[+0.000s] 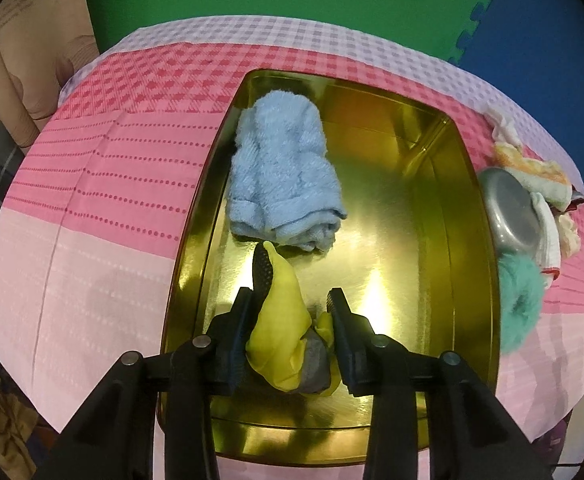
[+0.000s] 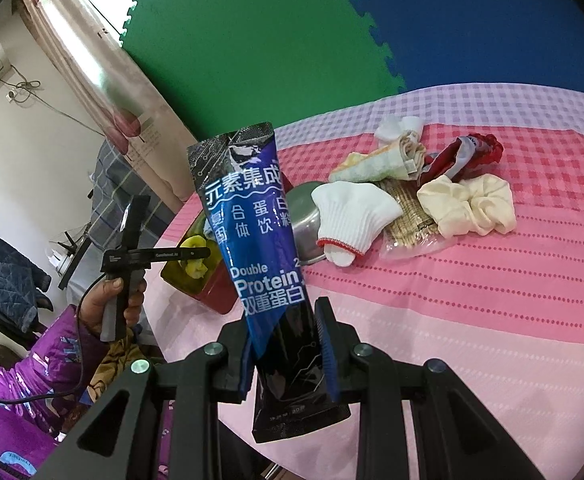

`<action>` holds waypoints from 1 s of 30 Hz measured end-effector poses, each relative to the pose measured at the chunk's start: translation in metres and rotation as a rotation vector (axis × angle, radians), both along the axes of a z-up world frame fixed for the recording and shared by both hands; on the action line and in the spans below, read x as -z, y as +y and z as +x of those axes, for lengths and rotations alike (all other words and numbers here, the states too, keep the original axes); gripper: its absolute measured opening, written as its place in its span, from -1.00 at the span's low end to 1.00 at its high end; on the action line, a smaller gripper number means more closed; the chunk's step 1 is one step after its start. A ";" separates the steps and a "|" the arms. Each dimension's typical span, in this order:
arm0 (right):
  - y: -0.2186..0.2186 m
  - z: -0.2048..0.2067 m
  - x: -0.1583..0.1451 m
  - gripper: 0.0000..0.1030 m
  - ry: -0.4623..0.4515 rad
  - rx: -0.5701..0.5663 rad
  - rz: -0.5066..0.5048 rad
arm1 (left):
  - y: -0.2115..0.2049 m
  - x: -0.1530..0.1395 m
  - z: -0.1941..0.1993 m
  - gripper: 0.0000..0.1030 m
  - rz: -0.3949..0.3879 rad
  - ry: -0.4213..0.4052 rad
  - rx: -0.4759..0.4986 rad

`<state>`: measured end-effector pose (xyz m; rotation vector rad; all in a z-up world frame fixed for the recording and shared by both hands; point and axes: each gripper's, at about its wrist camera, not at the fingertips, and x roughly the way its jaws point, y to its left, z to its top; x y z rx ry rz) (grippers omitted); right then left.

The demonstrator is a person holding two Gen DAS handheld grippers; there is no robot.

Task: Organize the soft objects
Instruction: 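Lower the yellow glove into the tray and release it with the left gripper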

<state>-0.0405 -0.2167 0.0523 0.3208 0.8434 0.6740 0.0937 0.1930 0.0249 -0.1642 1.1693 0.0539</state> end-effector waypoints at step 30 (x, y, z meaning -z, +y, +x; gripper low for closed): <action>0.005 0.000 0.006 -0.47 0.016 -0.011 -0.001 | -0.017 -0.037 -0.011 0.41 0.195 -0.094 0.017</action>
